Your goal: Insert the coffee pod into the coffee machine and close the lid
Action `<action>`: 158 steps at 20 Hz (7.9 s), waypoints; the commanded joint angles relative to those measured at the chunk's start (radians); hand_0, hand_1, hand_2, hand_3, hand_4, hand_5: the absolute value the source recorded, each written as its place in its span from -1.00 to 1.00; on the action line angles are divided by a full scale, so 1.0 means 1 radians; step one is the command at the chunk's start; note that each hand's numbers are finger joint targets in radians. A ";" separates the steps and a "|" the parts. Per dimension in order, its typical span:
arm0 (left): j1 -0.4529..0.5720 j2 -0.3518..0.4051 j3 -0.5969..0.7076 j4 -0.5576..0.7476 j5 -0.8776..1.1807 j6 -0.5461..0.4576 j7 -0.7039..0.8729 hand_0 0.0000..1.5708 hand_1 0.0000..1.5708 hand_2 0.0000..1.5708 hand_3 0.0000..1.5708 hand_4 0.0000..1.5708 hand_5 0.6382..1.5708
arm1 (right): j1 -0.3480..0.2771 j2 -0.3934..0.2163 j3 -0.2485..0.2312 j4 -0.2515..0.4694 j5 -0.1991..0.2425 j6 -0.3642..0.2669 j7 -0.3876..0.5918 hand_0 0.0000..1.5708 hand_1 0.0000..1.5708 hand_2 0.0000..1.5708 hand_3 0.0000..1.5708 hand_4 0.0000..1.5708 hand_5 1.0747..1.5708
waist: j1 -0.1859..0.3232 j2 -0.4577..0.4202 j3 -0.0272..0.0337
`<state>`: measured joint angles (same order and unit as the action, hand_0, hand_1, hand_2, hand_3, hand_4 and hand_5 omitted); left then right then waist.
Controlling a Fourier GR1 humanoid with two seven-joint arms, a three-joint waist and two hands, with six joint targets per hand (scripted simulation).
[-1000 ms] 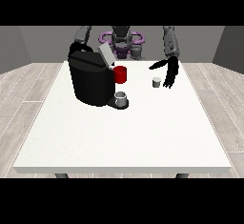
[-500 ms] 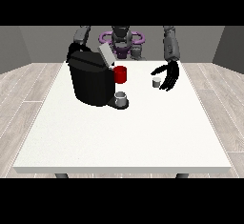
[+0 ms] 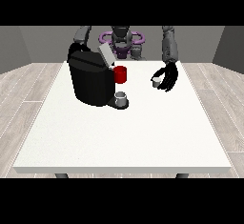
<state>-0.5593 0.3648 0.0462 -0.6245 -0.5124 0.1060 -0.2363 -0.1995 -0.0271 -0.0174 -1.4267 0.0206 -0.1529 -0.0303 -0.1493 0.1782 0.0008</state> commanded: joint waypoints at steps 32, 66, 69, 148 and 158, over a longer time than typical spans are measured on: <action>-0.321 0.013 -0.017 -0.078 -0.086 -0.238 0.020 0.62 0.62 0.71 0.65 -0.30 1.00 | -0.035 0.002 -0.047 0.181 -0.051 0.020 -0.082 -1.00 -1.00 -1.00 -1.00 -0.37 1.00 | 0.007 -0.083 -0.0007; -0.575 0.085 0.076 -0.004 -0.120 -0.228 0.119 0.68 0.68 0.69 0.56 -0.35 1.00 | -0.079 -0.024 -0.019 0.057 -0.039 0.014 -0.038 -1.00 -1.00 -1.00 -1.00 -0.35 1.00 | -0.149 0.050 -0.0006; -0.621 0.074 0.076 -0.006 -0.120 -0.231 0.112 0.60 0.60 0.65 0.54 -0.35 1.00 | -0.171 0.001 -0.026 0.056 -0.035 -0.029 -0.028 -1.00 -1.00 -1.00 -1.00 -0.33 1.00 | -0.136 0.097 -0.0007; -0.238 -0.208 0.296 -0.045 0.135 -0.318 0.031 -1.00 -1.00 -1.00 -1.00 -1.00 1.00 | 0.144 -0.046 -0.075 0.095 -0.086 0.006 -0.056 -1.00 -1.00 -1.00 -1.00 -0.37 1.00 | 0.080 -0.348 -0.0017; -0.055 -0.267 0.323 -0.093 0.243 -0.391 0.018 -1.00 -1.00 -1.00 -1.00 -1.00 1.00 | 0.049 -0.168 -0.075 -0.015 -0.123 0.130 0.060 -1.00 -1.00 -1.00 -1.00 -1.00 1.00 | 0.191 -0.437 -0.0011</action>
<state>-0.6500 0.1079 0.3568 -0.6993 -0.3107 -0.2524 -0.2420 -0.1000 -0.1495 -0.0889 -1.4001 -0.0855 -0.0649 -0.0283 0.0105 -0.2353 -0.0004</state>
